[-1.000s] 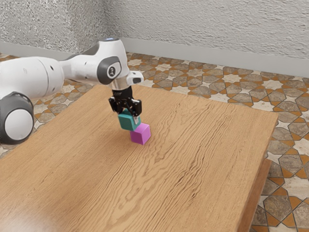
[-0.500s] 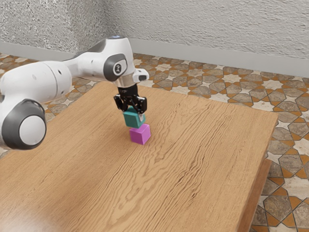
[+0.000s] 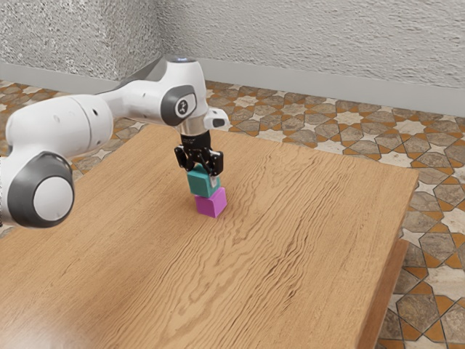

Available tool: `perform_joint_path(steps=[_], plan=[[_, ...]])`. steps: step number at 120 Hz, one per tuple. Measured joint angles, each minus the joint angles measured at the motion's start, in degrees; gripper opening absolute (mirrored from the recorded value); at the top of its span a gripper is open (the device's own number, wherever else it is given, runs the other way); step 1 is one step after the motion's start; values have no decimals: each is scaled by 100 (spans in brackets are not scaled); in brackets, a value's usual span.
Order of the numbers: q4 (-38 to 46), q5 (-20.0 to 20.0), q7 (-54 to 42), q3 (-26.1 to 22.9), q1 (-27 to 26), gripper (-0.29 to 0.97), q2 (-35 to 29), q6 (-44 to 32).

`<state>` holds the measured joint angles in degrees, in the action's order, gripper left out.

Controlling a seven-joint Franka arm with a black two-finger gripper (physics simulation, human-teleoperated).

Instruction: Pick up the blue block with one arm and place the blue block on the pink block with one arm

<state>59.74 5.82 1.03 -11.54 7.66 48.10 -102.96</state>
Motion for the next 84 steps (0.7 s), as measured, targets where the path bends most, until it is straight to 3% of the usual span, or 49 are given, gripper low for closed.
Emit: perform_joint_path(steps=[84], plan=[[-206, 12, -164, 0, -47, 39, 141, 28]])
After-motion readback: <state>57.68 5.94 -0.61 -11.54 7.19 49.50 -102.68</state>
